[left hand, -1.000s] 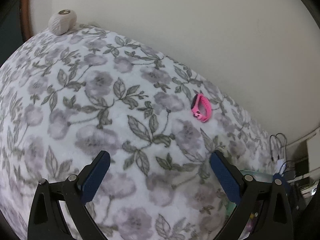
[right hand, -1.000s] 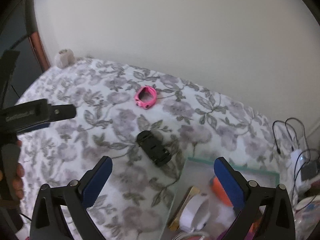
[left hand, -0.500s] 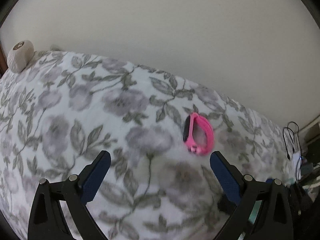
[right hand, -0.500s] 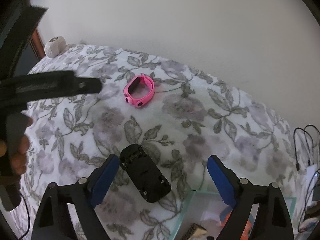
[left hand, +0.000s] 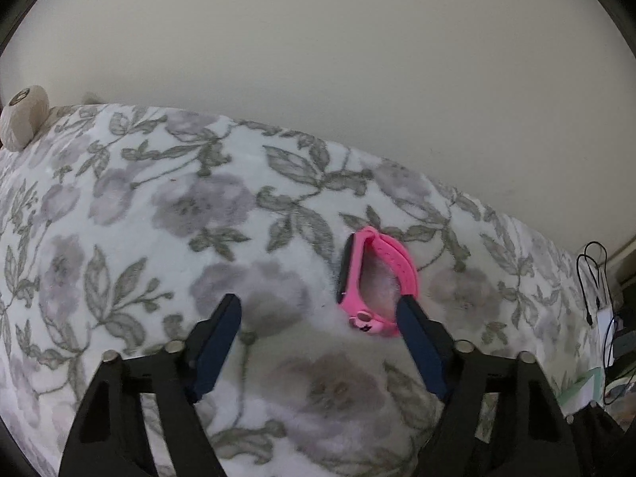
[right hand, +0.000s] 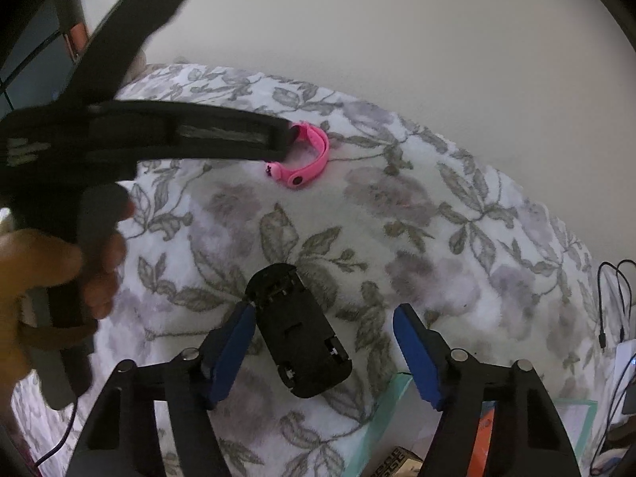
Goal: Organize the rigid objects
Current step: 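Grasp the pink watch band with the left gripper while the right grasps the black car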
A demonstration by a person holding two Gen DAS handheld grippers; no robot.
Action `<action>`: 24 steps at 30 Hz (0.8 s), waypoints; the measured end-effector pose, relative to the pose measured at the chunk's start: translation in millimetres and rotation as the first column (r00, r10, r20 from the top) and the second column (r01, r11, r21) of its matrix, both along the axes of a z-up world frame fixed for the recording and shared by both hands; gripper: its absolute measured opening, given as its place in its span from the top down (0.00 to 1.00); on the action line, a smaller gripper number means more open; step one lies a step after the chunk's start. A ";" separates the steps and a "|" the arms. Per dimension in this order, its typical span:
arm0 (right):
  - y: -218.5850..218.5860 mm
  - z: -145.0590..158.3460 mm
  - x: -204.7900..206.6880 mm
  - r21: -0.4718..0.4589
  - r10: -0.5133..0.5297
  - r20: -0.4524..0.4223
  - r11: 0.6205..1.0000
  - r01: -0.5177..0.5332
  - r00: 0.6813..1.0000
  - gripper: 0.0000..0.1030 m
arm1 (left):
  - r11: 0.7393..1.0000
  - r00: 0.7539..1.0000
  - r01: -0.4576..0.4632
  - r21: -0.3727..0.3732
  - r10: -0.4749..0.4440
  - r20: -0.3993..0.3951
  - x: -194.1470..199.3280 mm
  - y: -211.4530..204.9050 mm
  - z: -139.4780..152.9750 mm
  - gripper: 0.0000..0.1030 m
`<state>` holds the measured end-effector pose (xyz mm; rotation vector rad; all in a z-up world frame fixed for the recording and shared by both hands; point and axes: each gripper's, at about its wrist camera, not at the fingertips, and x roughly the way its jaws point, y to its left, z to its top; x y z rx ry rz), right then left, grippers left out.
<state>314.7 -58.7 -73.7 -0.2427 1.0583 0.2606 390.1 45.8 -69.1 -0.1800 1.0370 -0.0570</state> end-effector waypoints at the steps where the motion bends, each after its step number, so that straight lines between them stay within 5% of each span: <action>1: 0.0 -0.3 -1.7 0.000 0.003 -0.001 1.000 -0.003 1.000 0.30 | 1.000 1.000 0.001 -0.002 -0.001 0.001 1.8 -2.6 -1.3 0.30; 10: -4.8 -10.6 -8.5 -0.002 0.024 -0.031 1.000 -0.024 0.999 0.52 | 0.997 1.000 0.001 0.077 -0.002 0.014 9.1 -18.3 -8.6 0.52; 15: -6.6 -11.2 -11.9 0.016 0.031 -0.038 0.999 -0.031 0.999 0.64 | 0.997 1.000 0.012 0.083 -0.013 0.022 5.5 -20.8 -7.6 0.86; 24: -7.0 -7.9 -28.5 0.038 0.012 -0.059 0.999 -0.009 0.998 0.69 | 0.997 0.998 0.046 0.065 -0.048 0.028 -20.5 -21.5 -2.9 0.87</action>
